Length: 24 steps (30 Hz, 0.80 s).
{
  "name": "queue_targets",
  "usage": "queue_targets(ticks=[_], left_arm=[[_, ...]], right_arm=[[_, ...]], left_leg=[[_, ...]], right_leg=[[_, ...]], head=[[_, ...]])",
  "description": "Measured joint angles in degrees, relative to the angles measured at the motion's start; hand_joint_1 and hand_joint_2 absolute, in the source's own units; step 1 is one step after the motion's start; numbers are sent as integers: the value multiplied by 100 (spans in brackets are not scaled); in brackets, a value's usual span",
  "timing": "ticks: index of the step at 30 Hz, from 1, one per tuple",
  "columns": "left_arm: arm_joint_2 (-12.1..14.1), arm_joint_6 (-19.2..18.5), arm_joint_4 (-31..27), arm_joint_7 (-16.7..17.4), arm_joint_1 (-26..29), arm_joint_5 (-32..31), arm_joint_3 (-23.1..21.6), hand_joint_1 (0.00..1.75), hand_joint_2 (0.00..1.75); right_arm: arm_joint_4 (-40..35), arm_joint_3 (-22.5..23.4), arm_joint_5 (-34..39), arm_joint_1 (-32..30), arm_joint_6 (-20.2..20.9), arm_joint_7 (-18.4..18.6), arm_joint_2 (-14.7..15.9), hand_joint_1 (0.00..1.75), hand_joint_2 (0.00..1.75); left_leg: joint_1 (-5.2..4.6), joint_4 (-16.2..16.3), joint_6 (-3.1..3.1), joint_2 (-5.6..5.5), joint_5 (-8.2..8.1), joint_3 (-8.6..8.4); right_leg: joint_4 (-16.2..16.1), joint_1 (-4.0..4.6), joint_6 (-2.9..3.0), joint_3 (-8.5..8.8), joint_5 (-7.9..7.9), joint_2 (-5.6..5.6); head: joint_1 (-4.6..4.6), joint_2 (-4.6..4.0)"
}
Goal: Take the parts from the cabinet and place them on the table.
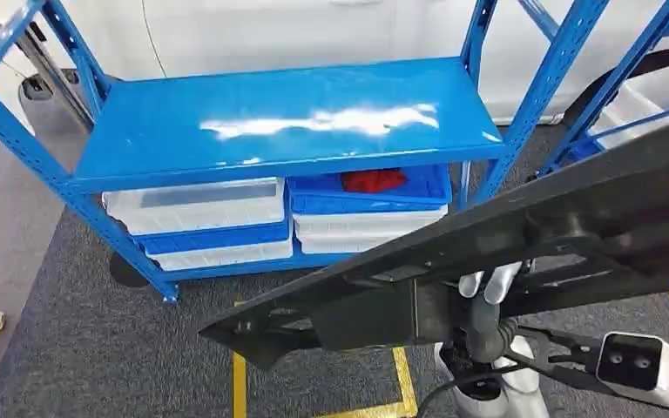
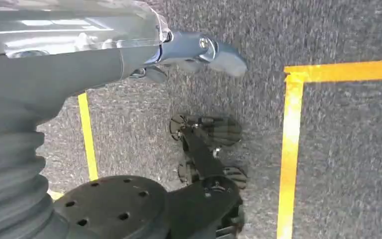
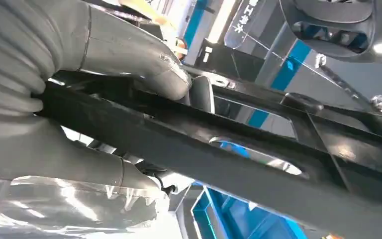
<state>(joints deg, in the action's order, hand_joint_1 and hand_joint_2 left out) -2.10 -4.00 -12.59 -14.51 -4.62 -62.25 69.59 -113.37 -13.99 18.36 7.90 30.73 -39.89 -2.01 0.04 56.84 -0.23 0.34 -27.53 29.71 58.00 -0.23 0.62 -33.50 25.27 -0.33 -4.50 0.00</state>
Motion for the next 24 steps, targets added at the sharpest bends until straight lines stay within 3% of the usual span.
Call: queue_targets(ticks=[2,3,4,6,7,8,9,10,12,13,17,19,20,22,23,24], left_arm=[[4,0,0,2,15,0,0,0,175],[2,-2,0,4,14,-2,0,0,175],[-2,-9,0,2,3,-4,0,0,175],[-2,-9,0,2,2,-4,0,0,175],[-2,-11,0,2,6,-4,0,0,175],[-2,-11,0,2,10,-4,2,0,175],[-2,-11,0,2,11,-4,2,0,175],[-4,-11,0,2,9,-7,0,0,175],[-15,-22,0,2,7,-15,0,0,175],[-15,-22,0,2,6,-20,0,0,175],[-15,-24,0,0,-7,-22,0,0,175],[-15,-24,0,0,-15,-11,2,0,175],[-18,-33,0,2,-17,-4,2,0,175],[-15,-28,0,4,-11,-2,11,0,175],[-15,-28,0,7,-9,-2,13,0,175],[-15,-28,0,9,-6,-2,15,0,175]], right_arm=[[0,0,0,8,15,-4,2,175,175],[-4,8,-9,7,43,-2,2,175,175],[-11,24,-15,17,79,-2,2,175,175],[-20,66,-24,7,131,-4,4,175,175],[-17,85,-33,-5,131,-2,4,175,175],[-15,101,-39,-9,133,-2,4,175,175],[-17,105,-59,-9,140,-4,4,175,175],[-17,109,-85,-9,155,-4,4,175,175],[-29,129,-105,-6,197,-2,4,175,175],[-42,144,-114,-2,225,-4,4,175,175],[-59,149,-105,2,247,-2,4,175,175],[-70,149,-107,9,304,-4,-11,175,175],[-76,149,-107,9,336,-4,-28,175,175],[-81,149,-122,2,343,-2,-48,175,175],[-81,149,-125,-4,343,-2,-48,175,175],[-81,149,-129,-8,343,-2,-48,175,175]], left_leg=[[-3,-51,43,1,43,12],[78,-123,76,31,109,-23],[67,-145,110,28,136,-7],[59,-139,139,31,165,52],[58,-130,136,31,173,76],[58,-115,132,31,178,96],[59,-98,128,30,181,104],[60,-72,122,28,176,107],[64,-8,82,17,140,111],[42,26,47,13,118,146],[32,68,-74,50,139,210],[56,247,-128,26,-47,276],[59,589,-151,24,-276,417],[68,1605,-189,23,-747,853],[67,1910,-192,22,-821,984],[67,1932,-185,22,-756,984]], right_leg=[[-23,4,-65,-1,-41,2],[39,2,-96,-15,30,7],[224,8,-120,-111,203,19],[1117,-16,-158,-508,697,28],[1589,-24,-181,-711,872,28],[1802,-34,-196,-799,894,27],[1730,-51,-208,-748,789,25],[1400,-68,-212,-563,569,23],[383,-89,-199,-30,79,20],[131,-76,-166,113,157,21],[86,-38,-28,17,116,75],[25,-74,56,38,65,87],[26,-74,77,23,54,101],[33,-54,99,-15,34,147],[45,-49,97,-35,26,179],[59,-47,92,-49,19,224]], head=[[0,0],[0,0],[0,0],[0,0],[0,0],[0,0],[0,0],[0,0],[0,0],[0,0],[0,0],[0,0],[0,0],[0,0],[0,0],[0,0]])
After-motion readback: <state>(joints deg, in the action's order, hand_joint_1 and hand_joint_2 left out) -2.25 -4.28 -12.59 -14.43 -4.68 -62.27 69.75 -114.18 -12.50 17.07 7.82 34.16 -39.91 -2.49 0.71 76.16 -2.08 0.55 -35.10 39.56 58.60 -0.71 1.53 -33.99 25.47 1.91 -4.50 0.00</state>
